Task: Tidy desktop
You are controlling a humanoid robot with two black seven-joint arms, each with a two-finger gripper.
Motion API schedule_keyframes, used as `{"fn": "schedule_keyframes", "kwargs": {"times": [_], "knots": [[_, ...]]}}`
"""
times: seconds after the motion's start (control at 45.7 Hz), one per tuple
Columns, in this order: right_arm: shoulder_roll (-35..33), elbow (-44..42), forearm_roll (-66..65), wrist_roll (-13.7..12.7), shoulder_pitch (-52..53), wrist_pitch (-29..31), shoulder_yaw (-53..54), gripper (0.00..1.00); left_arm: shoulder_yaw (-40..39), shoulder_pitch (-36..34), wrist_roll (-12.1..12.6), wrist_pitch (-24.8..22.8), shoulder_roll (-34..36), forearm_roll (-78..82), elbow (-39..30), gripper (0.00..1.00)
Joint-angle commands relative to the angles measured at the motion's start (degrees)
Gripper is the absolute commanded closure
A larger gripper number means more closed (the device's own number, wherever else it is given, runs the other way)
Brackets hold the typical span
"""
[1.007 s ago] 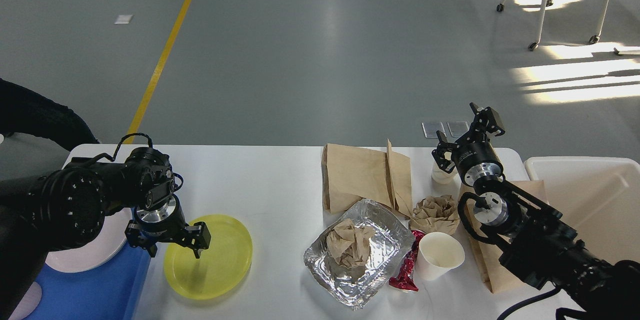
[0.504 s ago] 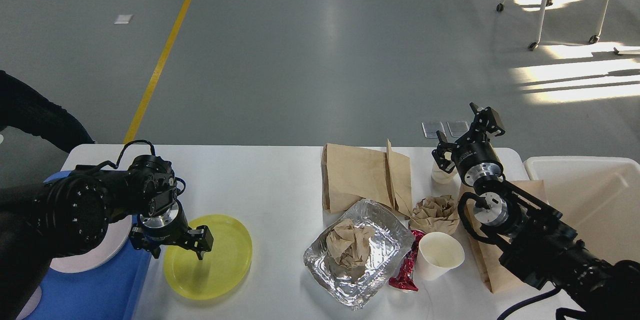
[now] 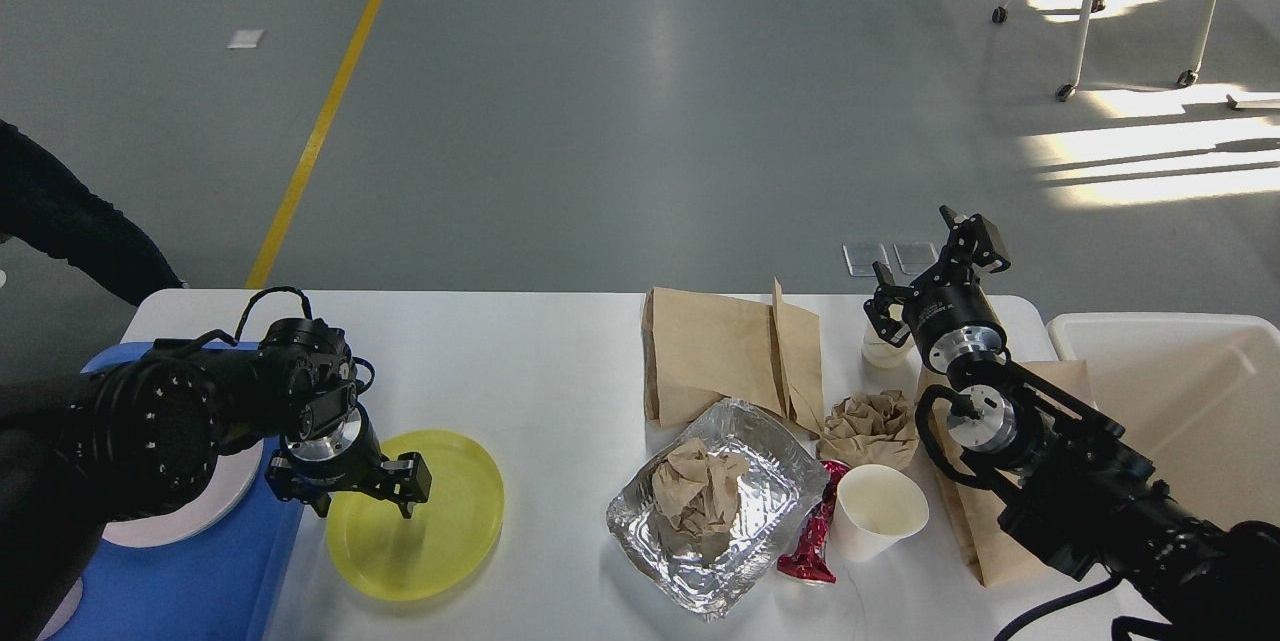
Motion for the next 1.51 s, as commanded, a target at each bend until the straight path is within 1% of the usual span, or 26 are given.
{"fn": "schedule_keyframes", "kwargs": {"times": [0.0,0.175,0.35,0.394,0.482,0.591,0.679,0.766,0.876,1.029,1.379,1.489], "knots": [[0.0,0.0,0.0,0.0,0.0,0.0,0.0,0.00,0.0,-0.1,0.1,-0.6,0.0,0.0,-0.1,0.34],[0.0,0.0,0.0,0.0,0.0,0.1,0.0,0.00,0.0,-0.1,-0.1,-1.3,0.1,-0.1,-0.1,0.52],[0.0,0.0,0.0,0.0,0.0,0.0,0.0,0.00,-0.1,-0.3,-0.2,-1.4,0.2,-0.2,-0.1,0.58],[0.0,0.0,0.0,0.0,0.0,0.0,0.0,0.00,-0.1,-0.4,-0.2,-1.4,0.2,-0.3,-0.1,0.61],[0.0,0.0,0.0,0.0,0.0,0.0,0.0,0.00,-0.1,-0.6,-0.2,-1.9,0.3,-0.3,-0.1,0.69],[0.0,0.0,0.0,0.0,0.0,0.1,0.0,0.00,-0.2,-1.1,-0.3,-3.5,0.5,-0.3,-0.1,0.73],[0.0,0.0,0.0,0.0,0.0,0.0,0.0,0.00,-0.4,-1.9,-0.3,-6.0,0.7,-0.3,0.0,0.82],[0.0,0.0,0.0,0.0,0.0,0.0,0.0,0.00,-0.4,-2.3,-0.2,-8.1,0.8,-0.3,0.2,1.00],[0.0,0.0,0.0,0.0,0.0,0.0,0.0,0.00,-0.6,-2.8,-0.4,-9.5,0.8,-0.3,0.3,1.00],[0.0,0.0,0.0,0.0,0.0,0.0,0.0,0.00,-1.6,-2.9,-0.4,-8.9,1.0,-0.6,0.4,1.00],[0.0,0.0,0.0,0.0,0.0,0.0,0.0,0.00,-1.6,-2.4,-0.3,-9.1,0.8,-0.6,1.0,1.00],[0.0,0.0,0.0,0.0,0.0,0.0,0.0,0.00,-1.6,-2.6,-0.3,-9.4,0.8,-0.6,1.0,0.98]]}}
